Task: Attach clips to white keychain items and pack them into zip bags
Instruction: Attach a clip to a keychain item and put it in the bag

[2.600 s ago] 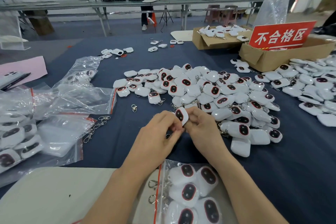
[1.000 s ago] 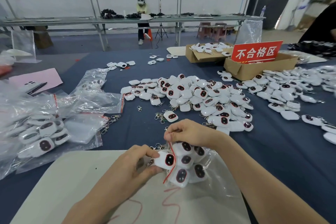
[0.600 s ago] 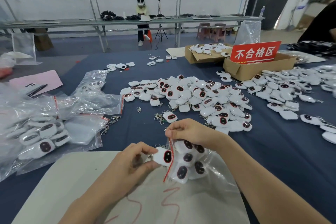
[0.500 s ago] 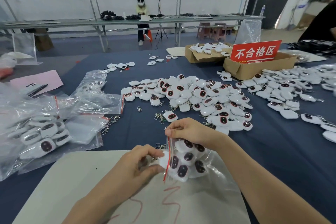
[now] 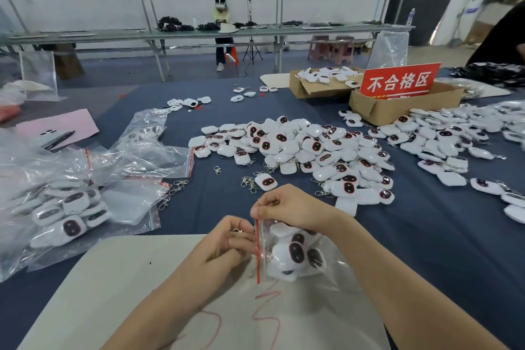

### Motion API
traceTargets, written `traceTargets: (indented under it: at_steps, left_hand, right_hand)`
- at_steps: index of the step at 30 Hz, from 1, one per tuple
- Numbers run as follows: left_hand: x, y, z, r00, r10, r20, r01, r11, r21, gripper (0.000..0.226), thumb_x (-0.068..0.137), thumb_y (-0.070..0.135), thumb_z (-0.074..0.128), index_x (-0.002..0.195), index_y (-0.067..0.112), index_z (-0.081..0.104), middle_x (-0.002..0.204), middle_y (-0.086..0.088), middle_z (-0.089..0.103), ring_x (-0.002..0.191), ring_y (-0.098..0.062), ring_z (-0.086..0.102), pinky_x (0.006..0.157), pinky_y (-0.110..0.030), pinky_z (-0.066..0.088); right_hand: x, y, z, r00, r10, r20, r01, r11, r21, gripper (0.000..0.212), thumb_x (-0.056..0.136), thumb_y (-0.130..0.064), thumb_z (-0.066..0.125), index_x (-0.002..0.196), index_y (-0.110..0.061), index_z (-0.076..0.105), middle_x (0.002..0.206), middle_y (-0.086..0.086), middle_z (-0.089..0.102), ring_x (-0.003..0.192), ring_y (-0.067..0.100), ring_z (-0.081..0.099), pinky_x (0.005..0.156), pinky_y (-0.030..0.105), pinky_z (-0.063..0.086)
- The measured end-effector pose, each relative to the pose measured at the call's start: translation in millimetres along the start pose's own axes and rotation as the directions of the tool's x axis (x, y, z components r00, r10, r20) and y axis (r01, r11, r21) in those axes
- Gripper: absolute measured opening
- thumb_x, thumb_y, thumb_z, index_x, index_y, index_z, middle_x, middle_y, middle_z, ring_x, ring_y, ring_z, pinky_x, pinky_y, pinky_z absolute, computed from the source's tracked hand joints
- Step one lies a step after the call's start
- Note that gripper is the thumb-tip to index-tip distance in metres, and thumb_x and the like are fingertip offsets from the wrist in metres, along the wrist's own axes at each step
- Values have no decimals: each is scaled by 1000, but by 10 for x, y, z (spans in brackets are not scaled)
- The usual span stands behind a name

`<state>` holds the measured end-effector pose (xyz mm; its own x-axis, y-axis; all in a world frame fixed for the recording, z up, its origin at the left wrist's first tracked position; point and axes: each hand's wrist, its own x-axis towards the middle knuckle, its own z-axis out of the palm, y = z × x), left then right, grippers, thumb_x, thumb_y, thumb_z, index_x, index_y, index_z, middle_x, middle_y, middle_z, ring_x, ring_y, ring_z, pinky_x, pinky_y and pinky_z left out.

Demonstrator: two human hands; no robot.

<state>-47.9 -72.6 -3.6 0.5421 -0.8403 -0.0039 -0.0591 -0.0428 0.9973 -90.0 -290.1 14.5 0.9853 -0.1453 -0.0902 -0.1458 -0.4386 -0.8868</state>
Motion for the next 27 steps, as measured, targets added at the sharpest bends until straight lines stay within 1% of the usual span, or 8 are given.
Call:
traceTargets:
  at_steps: [3, 5, 8, 11, 14, 18, 22, 27]
  left_hand:
    - [26, -19, -12, 996, 32, -86, -30, 999, 20, 34, 79, -1, 41, 106, 14, 56, 97, -12, 77, 79, -25, 50, 76, -37, 38]
    - [62, -31, -55, 982, 75, -176, -56, 993, 107, 40, 88, -13, 39, 99, 20, 58, 93, -11, 78, 70, -25, 47, 68, -35, 39]
    - [163, -42, -157, 952, 121, -280, -57, 972, 227, 44, 93, -18, 37, 104, 17, 59, 88, -3, 78, 81, -18, 62, 81, -31, 47]
    - [334, -40, -201, 928, 130, -349, -16, 950, 312, 42, 94, -13, 39, 105, 22, 61, 90, 4, 76, 85, -10, 65, 81, -23, 47]
    - [535, -83, -186, 912, 132, -388, 40, 913, 406, 36, 98, -4, 45, 107, 26, 62, 98, 10, 73, 91, -7, 63, 79, -18, 45]
    - [786, -150, -157, 921, 185, -342, 51, 814, 579, 25, 101, 14, 51, 120, 26, 62, 118, 9, 66, 106, -5, 57, 95, -27, 44]
    - [1034, -155, -162, 936, 212, -283, 64, 685, 726, 37, 100, 35, 56, 136, 25, 56, 132, 2, 62, 125, -21, 51, 110, -45, 38]
    - [1341, -175, -106, 937, 206, -281, 151, 486, 861, 61, 95, 61, 51, 146, 28, 46, 140, -2, 53, 129, -27, 43, 106, -41, 32]
  right_hand:
    - [-4, -38, -36, 997, 13, 79, -7, 997, -75, 20, 93, -39, 69, 97, -23, 79, 86, -5, 77, 74, -1, 65, 73, 14, 52]
    - [11, -62, -79, 997, 8, 73, -5, 999, -39, 21, 97, -37, 64, 100, -22, 78, 93, 1, 78, 80, 5, 69, 80, 22, 56]
    - [68, -61, -137, 999, -7, -54, 8, 1000, 17, 18, 99, -33, 61, 102, -22, 76, 92, -4, 77, 82, 4, 68, 75, 16, 50]
    - [183, 19, -175, 963, -55, -266, 24, 993, -116, 17, 99, -32, 60, 106, -26, 74, 99, -11, 74, 93, 2, 65, 87, 21, 48]
    - [287, 131, -197, 913, -135, -385, -1, 944, -331, 25, 99, -24, 58, 121, -26, 69, 123, -4, 66, 115, 12, 58, 103, 28, 43]
    - [350, 355, -222, 915, -118, -386, -180, 736, -652, 43, 102, -36, 52, 144, -29, 50, 156, 7, 37, 144, 27, 32, 120, 44, 22]
    - [345, 480, -209, 909, -138, -393, -175, 731, -660, 38, 103, -38, 51, 136, -23, 59, 160, 11, 32, 141, 32, 36, 118, 41, 25]
    - [338, 502, -215, 881, -211, -424, -76, 820, -567, 28, 99, -23, 60, 125, -18, 66, 146, 10, 46, 134, 27, 44, 116, 36, 31]
